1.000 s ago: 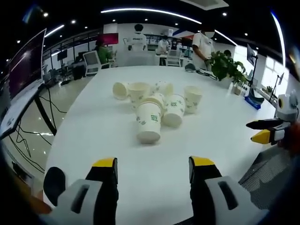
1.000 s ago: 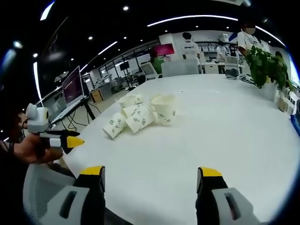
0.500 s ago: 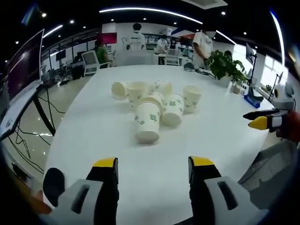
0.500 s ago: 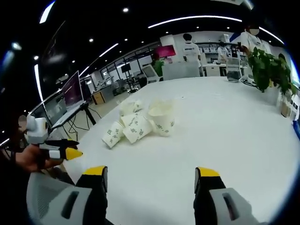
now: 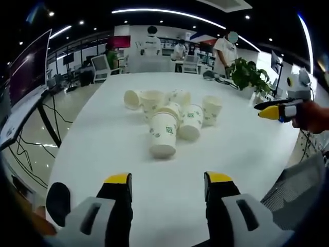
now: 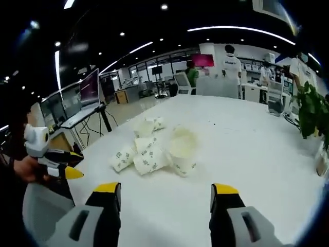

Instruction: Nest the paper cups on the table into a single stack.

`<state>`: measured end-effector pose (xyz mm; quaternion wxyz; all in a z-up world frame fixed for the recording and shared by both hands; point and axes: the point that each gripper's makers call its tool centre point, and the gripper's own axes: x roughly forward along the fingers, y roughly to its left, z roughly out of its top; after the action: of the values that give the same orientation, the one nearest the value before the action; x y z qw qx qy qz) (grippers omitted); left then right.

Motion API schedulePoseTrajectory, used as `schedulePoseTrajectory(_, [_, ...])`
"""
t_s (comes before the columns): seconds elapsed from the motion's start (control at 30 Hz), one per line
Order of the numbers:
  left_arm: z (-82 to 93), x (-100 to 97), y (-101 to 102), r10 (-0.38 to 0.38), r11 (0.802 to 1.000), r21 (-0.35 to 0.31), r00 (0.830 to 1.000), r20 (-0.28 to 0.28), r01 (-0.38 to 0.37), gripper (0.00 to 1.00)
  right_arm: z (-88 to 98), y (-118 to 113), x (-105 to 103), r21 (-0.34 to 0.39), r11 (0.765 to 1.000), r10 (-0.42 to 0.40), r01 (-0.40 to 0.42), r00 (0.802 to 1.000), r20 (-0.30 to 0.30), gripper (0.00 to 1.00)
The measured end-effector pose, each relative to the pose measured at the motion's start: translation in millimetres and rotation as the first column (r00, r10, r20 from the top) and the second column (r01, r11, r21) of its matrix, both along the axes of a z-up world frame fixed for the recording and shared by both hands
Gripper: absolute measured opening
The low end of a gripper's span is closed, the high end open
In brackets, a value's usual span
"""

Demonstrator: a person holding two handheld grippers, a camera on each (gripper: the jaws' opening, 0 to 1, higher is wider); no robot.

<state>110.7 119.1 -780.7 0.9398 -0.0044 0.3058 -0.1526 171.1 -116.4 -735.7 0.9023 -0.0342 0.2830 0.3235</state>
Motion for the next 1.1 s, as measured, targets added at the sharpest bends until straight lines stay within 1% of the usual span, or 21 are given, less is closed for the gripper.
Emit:
schedulePoseTrajectory(0.03, [0.6, 0.0, 0.5, 0.002, 1.0, 0.0, 1.0, 0.002, -0.002, 0.55, -5.0, -1.1, 8.7, -0.014, 1.0, 0.015, -0.015, 1.0, 0.004, 0.71])
schedulePoseTrajectory(0.13, [1.3, -0.6, -0.1, 0.007, 1.0, -0.001, 1.0, 0.002, -0.007, 0.55, -0.6, 3.5, 22.9, -0.062, 0.996, 0.069, -0.067, 0.997, 0.02, 0.71])
schedulePoseTrajectory(0.17, [1.2, -0.6, -0.4, 0.007, 1.0, -0.002, 1.0, 0.003, -0.007, 0.56, -4.6, 3.5, 31.3, -0.077, 0.994, 0.078, -0.077, 0.997, 0.018, 0.7])
schedulePoseTrajectory(0.3, [2.1, -0.8, -1.9, 0.003, 1.0, -0.003, 1.0, 0.005, -0.003, 0.56, -4.0, 11.8, 47.5, -0.1, 0.989, 0.112, -0.11, 0.994, 0.014, 0.67])
schedulePoseTrajectory(0.33, [2.5, -0.8, -1.7, 0.003, 1.0, -0.003, 1.0, 0.005, -0.003, 0.56, -5.0, 15.1, 50.5, -0.116, 0.984, 0.138, -0.136, 0.99, 0.008, 0.66])
schedulePoseTrajectory(0.37, [3.1, -0.9, -1.8, 0.003, 1.0, -0.003, 1.0, 0.006, -0.003, 0.56, -4.5, 22.8, 46.0, -0.132, 0.977, 0.167, -0.164, 0.986, 0.007, 0.64])
schedulePoseTrajectory(0.4, [3.3, -0.8, -1.5, 0.004, 1.0, -0.004, 1.0, 0.007, -0.004, 0.56, -6.2, 28.1, 46.5, -0.159, 0.967, 0.204, -0.201, 0.979, 0.003, 0.63])
schedulePoseTrajectory(0.47, [3.6, -0.5, -0.8, 0.006, 1.0, -0.004, 1.0, 0.008, -0.006, 0.56, -8.3, 30.6, 50.4, -0.184, 0.955, 0.235, -0.231, 0.972, -0.001, 0.61])
schedulePoseTrajectory(0.5, [3.8, -0.3, -0.3, 0.009, 1.0, -0.007, 1.0, 0.008, -0.009, 0.56, -15.0, 32.6, 55.0, -0.252, 0.927, 0.281, -0.276, 0.96, -0.019, 0.6])
schedulePoseTrajectory(0.57, [3.7, 0.0, 0.9, 0.014, 1.0, -0.009, 1.0, 0.009, -0.014, 0.56, -23.5, 29.9, 59.2, -0.321, 0.895, 0.31, -0.309, 0.949, -0.048, 0.59])
schedulePoseTrajectory(0.6, [3.8, -0.1, 1.4, 0.018, 1.0, -0.011, 1.0, 0.009, -0.018, 0.56, -26.8, 32.2, 61.3, -0.334, 0.881, 0.336, -0.336, 0.94, -0.062, 0.59])
schedulePoseTrajectory(0.67, [4.4, -0.1, 1.8, 0.021, 1.0, -0.01, 1.0, 0.012, -0.021, 0.56, -27.6, 37.5, 64.3, -0.344, 0.862, 0.369, -0.372, 0.926, -0.077, 0.59])
schedulePoseTrajectory(0.73, [6.1, -0.9, 0.9, 0.022, 1.0, -0.011, 1.0, 0.013, -0.022, 0.55, -30.0, 37.2, 67.0, -0.372, 0.839, 0.391, -0.397, 0.915, -0.094, 0.58])
schedulePoseTrajectory(0.77, [7.0, -1.5, 0.3, 0.022, 1.0, -0.01, 1.0, 0.012, -0.022, 0.55, -30.7, 37.5, 67.1, -0.388, 0.826, 0.404, -0.41, 0.909, -0.101, 0.56])
schedulePoseTrajectory(0.8, [7.4, -1.6, 0.2, 0.023, 1.0, -0.01, 1.0, 0.012, -0.023, 0.55, -33.2, 39.0, 66.7, -0.406, 0.803, 0.429, -0.435, 0.896, -0.113, 0.54])
schedulePoseTrajectory(0.87, [7.2, -1.4, 0.4, 0.024, 1.0, -0.01, 1.0, 0.013, -0.024, 0.55, -39.7, 40.3, 69.5, -0.406, 0.791, 0.446, -0.458, 0.886, -0.129, 0.5])
schedulePoseTrajectory(0.9, [7.1, -1.3, 0.9, 0.025, 1.0, -0.009, 1.0, 0.013, -0.025, 0.55, -38.5, 42.2, 69.3, -0.408, 0.785, 0.453, -0.467, 0.881, -0.138, 0.49])
schedulePoseTrajectory(1.0, [5.9, -0.6, 1.4, 0.025, 1.0, -0.009, 1.0, 0.015, -0.025, 0.54, -46.5, 46.0, 71.1, -0.439, 0.747, 0.477, -0.499, 0.863, -0.167, 0.49])
schedulePoseTrajectory(1.03, [6.3, -1.6, 0.3, 0.021, 1.0, -0.006, 1.0, 0.012, -0.021, 0.54, -54.2, 48.0, 74.3, -0.454, 0.728, 0.49, -0.513, 0.853, -0.179, 0.49])
schedulePoseTrajectory(1.07, [5.6, -1.3, 0.5, 0.019, 1.0, -0.006, 1.0, 0.013, -0.019, 0.54, -57.8, 49.8, 75.2, -0.461, 0.716, 0.498, -0.524, 0.846, -0.187, 0.49])
schedulePoseTrajectory(1.1, [5.5, -1.2, 0.3, 0.018, 1.0, -0.005, 1.0, 0.014, -0.018, 0.54, -56.6, 49.0, 73.6, -0.464, 0.709, 0.503, -0.532, 0.842, -0.197, 0.49])
